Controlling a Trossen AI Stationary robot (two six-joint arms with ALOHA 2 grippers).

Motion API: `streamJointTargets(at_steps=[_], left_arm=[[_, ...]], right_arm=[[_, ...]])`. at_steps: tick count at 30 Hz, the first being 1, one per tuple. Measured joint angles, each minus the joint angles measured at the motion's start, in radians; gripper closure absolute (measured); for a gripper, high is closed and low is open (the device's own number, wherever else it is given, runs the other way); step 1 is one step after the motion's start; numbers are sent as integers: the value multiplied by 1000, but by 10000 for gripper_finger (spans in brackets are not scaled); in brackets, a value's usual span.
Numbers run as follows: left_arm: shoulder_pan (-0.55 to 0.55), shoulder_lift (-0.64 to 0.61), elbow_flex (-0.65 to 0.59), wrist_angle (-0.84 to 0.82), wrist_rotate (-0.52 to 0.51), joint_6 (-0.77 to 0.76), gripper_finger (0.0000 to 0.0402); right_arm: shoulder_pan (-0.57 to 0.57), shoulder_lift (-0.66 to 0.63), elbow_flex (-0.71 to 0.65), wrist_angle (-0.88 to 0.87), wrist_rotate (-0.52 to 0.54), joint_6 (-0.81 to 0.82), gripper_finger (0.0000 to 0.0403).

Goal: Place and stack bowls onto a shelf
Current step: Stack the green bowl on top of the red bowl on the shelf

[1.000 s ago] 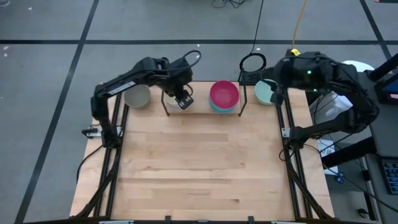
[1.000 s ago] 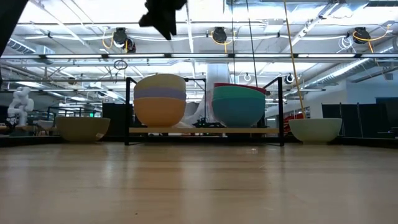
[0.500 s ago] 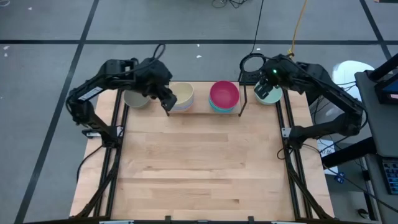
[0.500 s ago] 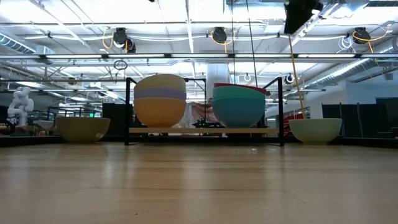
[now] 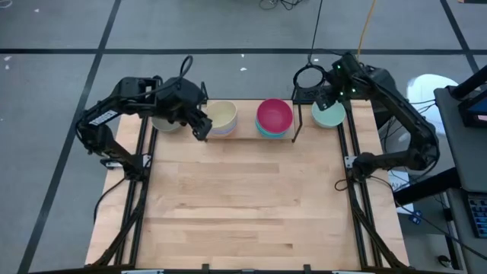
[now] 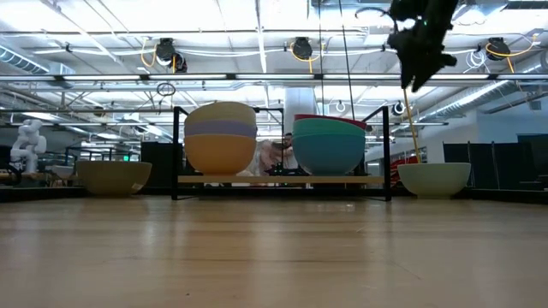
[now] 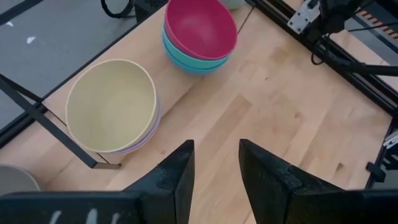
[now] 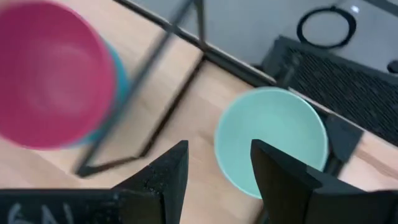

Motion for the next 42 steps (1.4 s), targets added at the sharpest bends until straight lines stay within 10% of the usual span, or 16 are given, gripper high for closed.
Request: streamJointTargets(at_steps=[21,42], left_arm=[[-3,0,0,-1,0,-27,270],[-3,0,0,0,0,-62,270]], right_arm=[[-107,2,-444,233,-103,-357,234],[-159,55,-556,362,-105,-431,234]])
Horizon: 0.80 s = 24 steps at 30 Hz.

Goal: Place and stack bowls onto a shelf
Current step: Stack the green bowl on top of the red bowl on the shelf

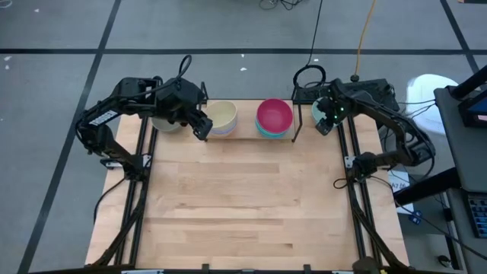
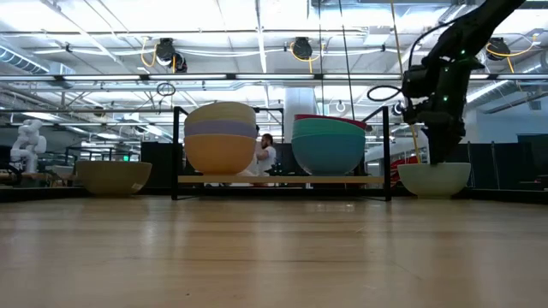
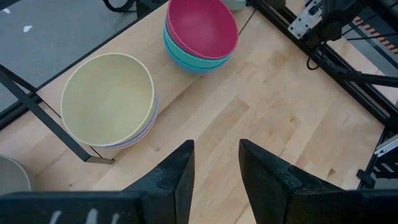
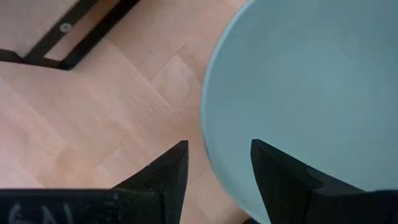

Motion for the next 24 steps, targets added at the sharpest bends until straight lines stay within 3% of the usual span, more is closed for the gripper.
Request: streamJointTargets(at_steps=[13,16,20,24], left_arm=[[0,0,0,0,0,4,270],[0,0,0,0,0,5,270],[0,0,0,0,0,12,270],[0,0,0,0,0,12,270]], right_arm=[[0,108,0,116,8,-27,242],[0,116,0,111,7,-69,279],[1,118,0,112,9,-93,376],[2,113,2,116,30,-76,397]])
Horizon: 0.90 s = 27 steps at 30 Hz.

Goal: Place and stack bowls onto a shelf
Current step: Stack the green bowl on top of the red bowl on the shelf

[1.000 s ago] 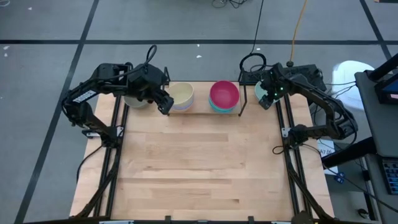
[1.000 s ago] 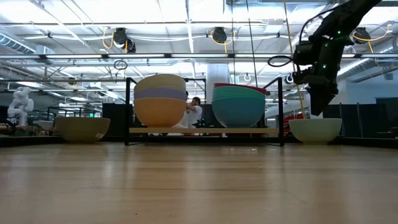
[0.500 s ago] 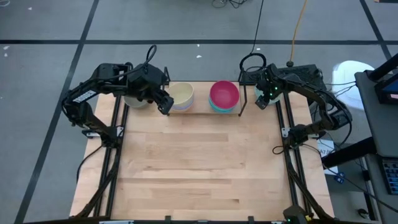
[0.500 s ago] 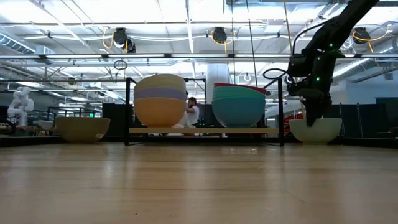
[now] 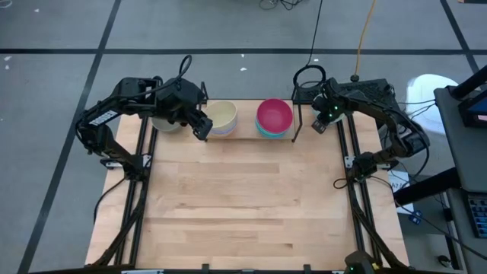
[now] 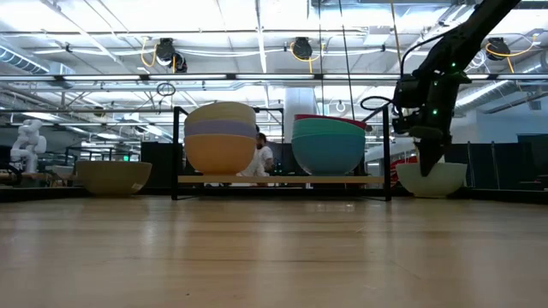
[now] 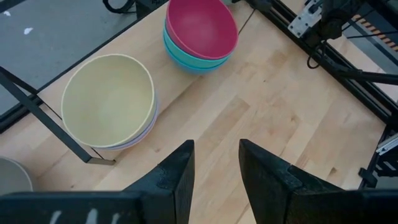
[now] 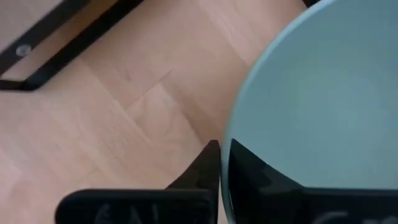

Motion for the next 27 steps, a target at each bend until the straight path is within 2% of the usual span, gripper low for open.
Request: streamJointTargets(at_steps=[6,13,19,27], left_arm=[[0,0,0,-3,-20,2,270],[0,0,0,-52,-86,6,270],[0,0,0,-55,-87,26,270],[0,0,0,-54,-87,27,270]], right_arm=[[5,-101,0,-68,7,-4,401],[64,-302,93,-238,116,9,402],[134,-405,259,-391,130,45,402],[307,-404,539,-538,111,85,402]])
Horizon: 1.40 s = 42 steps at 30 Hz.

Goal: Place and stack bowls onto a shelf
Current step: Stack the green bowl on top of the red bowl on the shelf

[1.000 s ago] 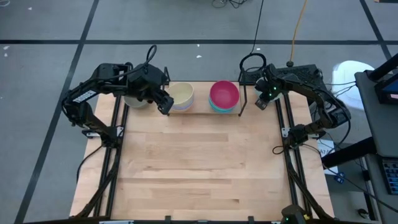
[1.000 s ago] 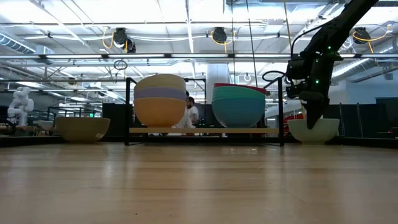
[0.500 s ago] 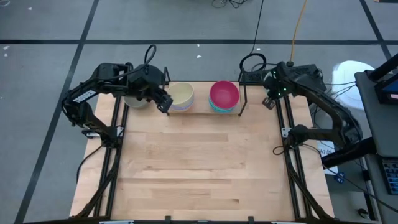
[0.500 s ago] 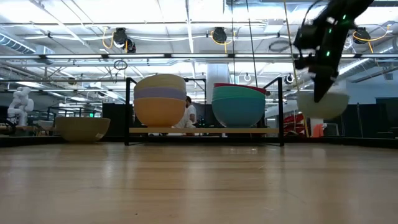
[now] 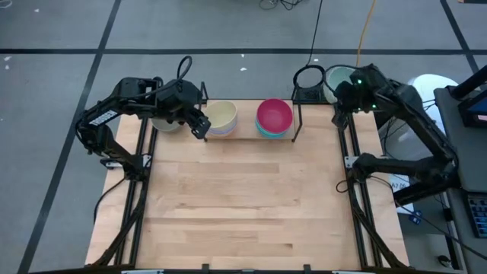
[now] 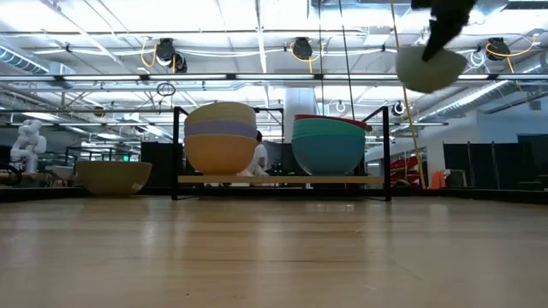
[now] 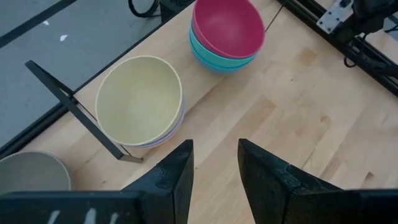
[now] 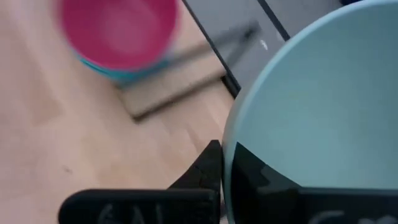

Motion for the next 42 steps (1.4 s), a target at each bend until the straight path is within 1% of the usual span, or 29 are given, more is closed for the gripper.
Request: streamJointTargets(at_steps=[3,6,10,13,18,24,32,38,42], left_arm=[[0,0,0,0,0,0,270],[0,0,0,1,0,-5,270],[0,0,0,1,0,-24,270],[0,0,0,1,-20,-29,270],[0,0,0,1,-39,-28,270],[0,0,0,1,-42,-27,270],[0,0,0,0,-42,-16,270],[0,0,0,0,-42,7,270],[0,0,0,-1,-42,8,270]], right_arm=[[88,23,70,-14,-33,6,403],[184,56,104,-8,-35,6,403],[289,116,109,0,-35,-9,403],[362,169,109,5,-36,-39,403],[447,249,109,70,-36,-90,403],[474,334,109,156,-35,-148,403],[466,462,109,170,-34,-195,403],[457,506,109,189,-35,-245,403],[444,534,109,209,-35,-237,402]])
